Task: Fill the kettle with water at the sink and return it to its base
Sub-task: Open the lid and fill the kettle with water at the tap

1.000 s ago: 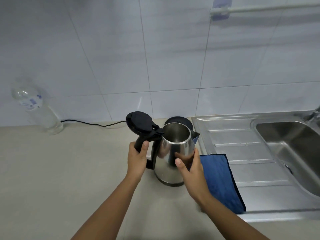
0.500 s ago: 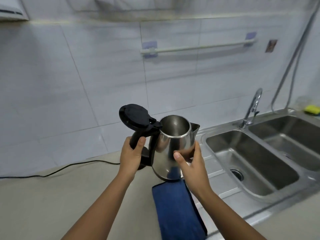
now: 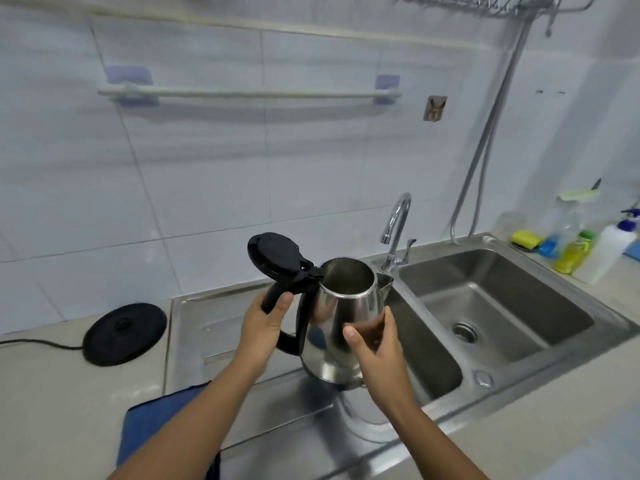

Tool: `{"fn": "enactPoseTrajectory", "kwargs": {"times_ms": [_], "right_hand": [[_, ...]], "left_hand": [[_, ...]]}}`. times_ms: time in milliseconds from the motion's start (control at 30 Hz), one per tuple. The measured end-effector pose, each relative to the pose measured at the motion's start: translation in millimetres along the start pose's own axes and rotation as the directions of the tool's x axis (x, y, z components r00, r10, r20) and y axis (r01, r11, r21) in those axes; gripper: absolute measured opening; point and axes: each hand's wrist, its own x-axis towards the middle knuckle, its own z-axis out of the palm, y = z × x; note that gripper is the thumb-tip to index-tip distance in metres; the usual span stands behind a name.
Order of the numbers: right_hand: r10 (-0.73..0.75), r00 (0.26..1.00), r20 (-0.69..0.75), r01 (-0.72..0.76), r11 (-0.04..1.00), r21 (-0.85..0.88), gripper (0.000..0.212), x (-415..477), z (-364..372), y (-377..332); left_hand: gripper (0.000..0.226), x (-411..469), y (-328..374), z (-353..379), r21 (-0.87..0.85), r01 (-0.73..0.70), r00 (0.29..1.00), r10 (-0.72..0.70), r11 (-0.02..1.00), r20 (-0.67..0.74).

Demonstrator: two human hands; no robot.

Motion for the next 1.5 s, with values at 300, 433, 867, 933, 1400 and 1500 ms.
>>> {"fn": "enactPoseTrajectory", "kwargs": {"times_ms": [300,433,867,933,1400,1500], "right_hand": [[0.104,0.983,0.153,-0.103,0.995,-0.014,0.037,64,-87,41],[0.114,0.977,0.180,-0.114,0.993,-0.011,0.026,88,-95,55],[0.175,0.984,-0.017,-0.171,0.932,-0.318,0.052,235,-117,47],[0.156,0.987,-0.032,-0.155,0.894,-0.420,0.058,273,-119,52],[0.119,0.989,0.085,-0.033,0.744,-0.667,0.074,368,-131,76],[0.143,0.986,0.084,-0.049,0.734,-0.677,0.071,370,-130,78]], "left_hand": [[0.038,24,-27,97,0.032,0.144,0.984,-0.140,0.989,-0.112],[0.042,47,-34,114,0.058,0.168,0.981,-0.162,0.984,-0.106],[0.042,130,-64,138,0.123,0.140,0.990,-0.135,0.982,-0.052],[0.038,136,-73,143,0.123,0.170,0.985,-0.165,0.978,-0.051],[0.045,152,-80,158,0.045,0.161,0.986,-0.159,0.986,-0.041],[0.040,151,-78,158,0.033,0.167,0.985,-0.166,0.985,-0.040]]}}
